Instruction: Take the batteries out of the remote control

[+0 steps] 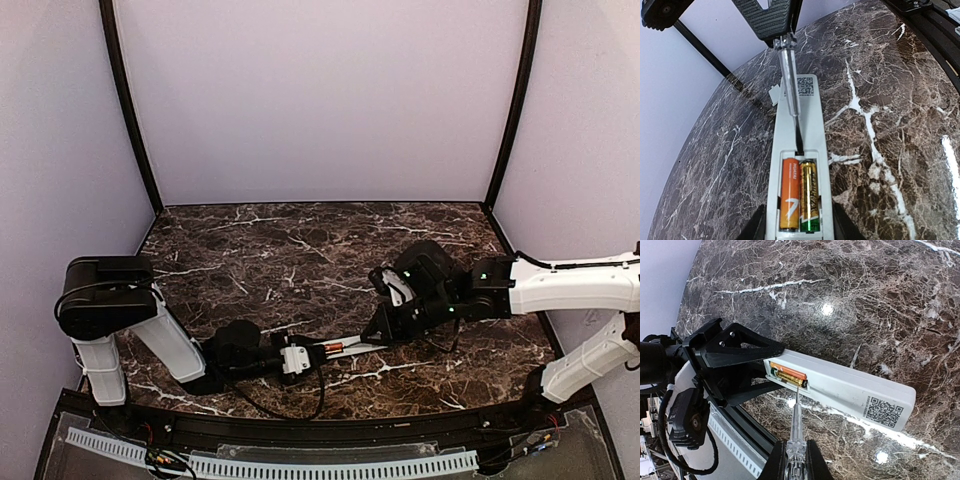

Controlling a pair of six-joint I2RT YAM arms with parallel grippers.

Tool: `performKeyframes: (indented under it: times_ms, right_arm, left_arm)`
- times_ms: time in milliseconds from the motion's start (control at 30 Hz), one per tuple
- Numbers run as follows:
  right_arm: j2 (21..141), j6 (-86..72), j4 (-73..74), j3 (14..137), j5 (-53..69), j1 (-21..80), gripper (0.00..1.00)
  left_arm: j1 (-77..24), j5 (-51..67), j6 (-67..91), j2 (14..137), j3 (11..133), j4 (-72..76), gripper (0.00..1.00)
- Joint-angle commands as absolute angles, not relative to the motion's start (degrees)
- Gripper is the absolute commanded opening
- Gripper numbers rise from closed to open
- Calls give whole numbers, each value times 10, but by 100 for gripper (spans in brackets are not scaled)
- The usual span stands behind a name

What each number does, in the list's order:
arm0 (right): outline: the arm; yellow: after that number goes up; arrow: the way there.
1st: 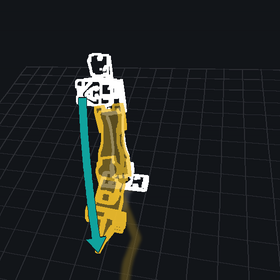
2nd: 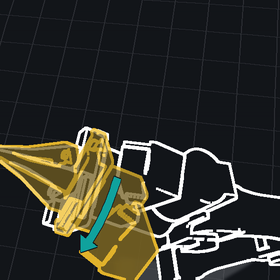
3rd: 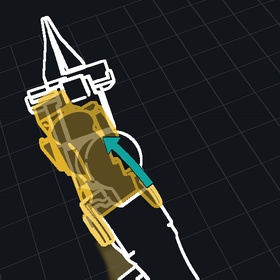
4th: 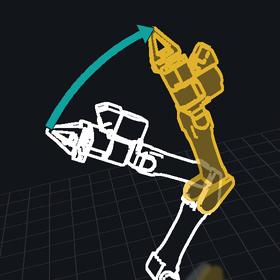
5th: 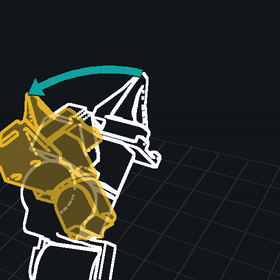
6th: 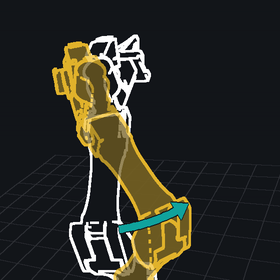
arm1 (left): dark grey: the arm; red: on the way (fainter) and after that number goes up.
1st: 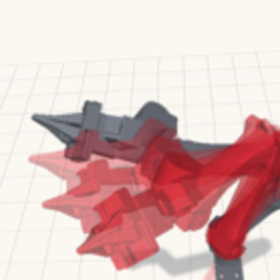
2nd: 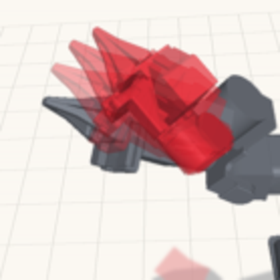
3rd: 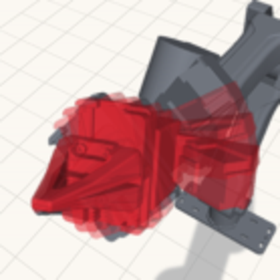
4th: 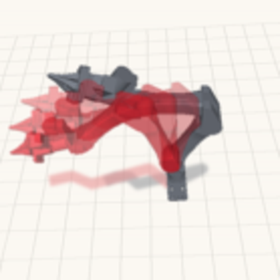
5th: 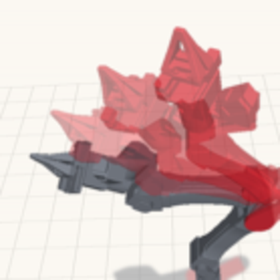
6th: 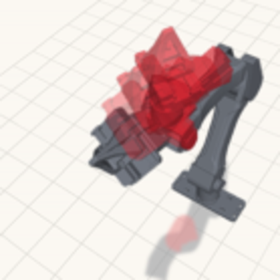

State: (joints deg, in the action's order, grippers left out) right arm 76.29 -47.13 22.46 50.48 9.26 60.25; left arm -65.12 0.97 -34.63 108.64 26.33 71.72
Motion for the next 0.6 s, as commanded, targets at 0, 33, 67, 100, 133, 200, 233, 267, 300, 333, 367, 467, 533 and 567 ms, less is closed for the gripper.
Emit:
performKeyframes:
  times_ms: [0, 33, 67, 100, 133, 200, 233, 267, 300, 333, 367, 467, 533, 567]
  right_arm:
    - [770, -472, 226, 519, 94, 610, 0]
    - [770, -472, 226, 519, 93, 610, 0]
    - [770, -473, 228, 519, 91, 610, 0]
    - [770, -473, 230, 519, 90, 610, 0]
    - [770, -473, 231, 518, 90, 611, 0]
    - [771, -474, 232, 518, 89, 611, 0]
    - [772, -474, 232, 518, 91, 611, 0]
    - [775, -474, 232, 518, 92, 611, 0]
    - [778, -474, 232, 518, 93, 611, 0]
    - [781, -473, 232, 519, 93, 611, 0]
    - [783, -473, 232, 519, 93, 612, 0]
    - [788, -473, 232, 521, 91, 613, 0]
    - [789, -474, 232, 521, 89, 614, 0]
    - [789, -473, 233, 521, 88, 614, 0]
  left_arm:
    - [-650, 7, -339, 1088, 275, 713, 0]
    - [-650, 7, -339, 1089, 275, 712, 0]
    - [-650, 7, -339, 1089, 274, 712, 0]
    - [-650, 7, -339, 1088, 274, 712, 0]
    - [-650, 7, -339, 1089, 275, 711, 0]
    - [-650, 7, -340, 1089, 275, 710, 0]
    - [-650, 7, -340, 1089, 275, 710, 0]
    - [-650, 7, -340, 1089, 275, 710, 0]
    - [-650, 7, -340, 1088, 274, 710, 0]
    - [-650, 7, -340, 1089, 275, 710, 0]
    - [-650, 7, -341, 1089, 275, 709, 0]
    - [-650, 7, -341, 1089, 275, 709, 0]
    - [-650, 7, -342, 1088, 275, 708, 0]
    - [-650, 7, -343, 1089, 275, 707, 0]
